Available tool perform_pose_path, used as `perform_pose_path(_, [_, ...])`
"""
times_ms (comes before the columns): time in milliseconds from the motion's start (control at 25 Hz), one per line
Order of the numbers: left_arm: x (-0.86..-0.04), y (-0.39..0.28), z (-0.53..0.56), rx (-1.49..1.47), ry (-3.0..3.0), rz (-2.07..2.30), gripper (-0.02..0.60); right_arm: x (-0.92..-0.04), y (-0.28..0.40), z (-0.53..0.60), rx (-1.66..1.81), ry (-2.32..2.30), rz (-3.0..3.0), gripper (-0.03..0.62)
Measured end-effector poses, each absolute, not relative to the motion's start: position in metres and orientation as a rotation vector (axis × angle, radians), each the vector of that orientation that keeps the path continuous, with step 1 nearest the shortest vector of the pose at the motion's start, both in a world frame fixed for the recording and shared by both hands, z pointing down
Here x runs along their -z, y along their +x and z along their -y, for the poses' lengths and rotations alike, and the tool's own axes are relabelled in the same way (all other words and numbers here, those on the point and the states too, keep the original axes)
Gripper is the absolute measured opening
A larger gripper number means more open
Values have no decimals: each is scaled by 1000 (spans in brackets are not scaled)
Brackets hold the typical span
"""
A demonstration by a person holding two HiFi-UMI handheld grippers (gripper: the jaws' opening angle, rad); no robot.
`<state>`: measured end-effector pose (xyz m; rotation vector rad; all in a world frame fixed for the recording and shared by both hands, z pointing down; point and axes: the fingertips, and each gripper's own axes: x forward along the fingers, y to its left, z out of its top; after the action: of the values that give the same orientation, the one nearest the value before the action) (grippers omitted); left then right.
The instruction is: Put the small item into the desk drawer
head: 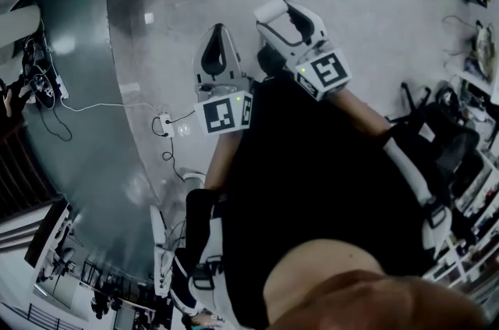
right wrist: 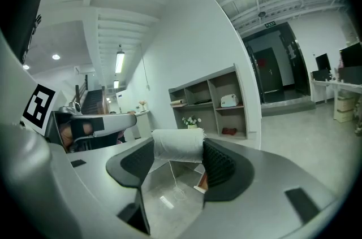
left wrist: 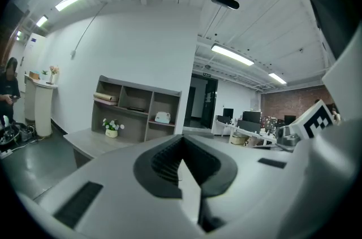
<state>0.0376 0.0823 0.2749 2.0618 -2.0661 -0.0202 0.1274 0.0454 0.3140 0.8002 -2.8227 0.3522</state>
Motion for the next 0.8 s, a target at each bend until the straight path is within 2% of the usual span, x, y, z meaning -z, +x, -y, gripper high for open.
perform_pose_path(440, [-278, 52, -45, 0, 2014, 2066, -8, -327, 138, 5, -351, 770, 2817, 256])
perform_pose_path(800, [-291, 30, -17, 21, 2008, 2035, -8, -335, 111, 35, -348, 794, 2802, 256])
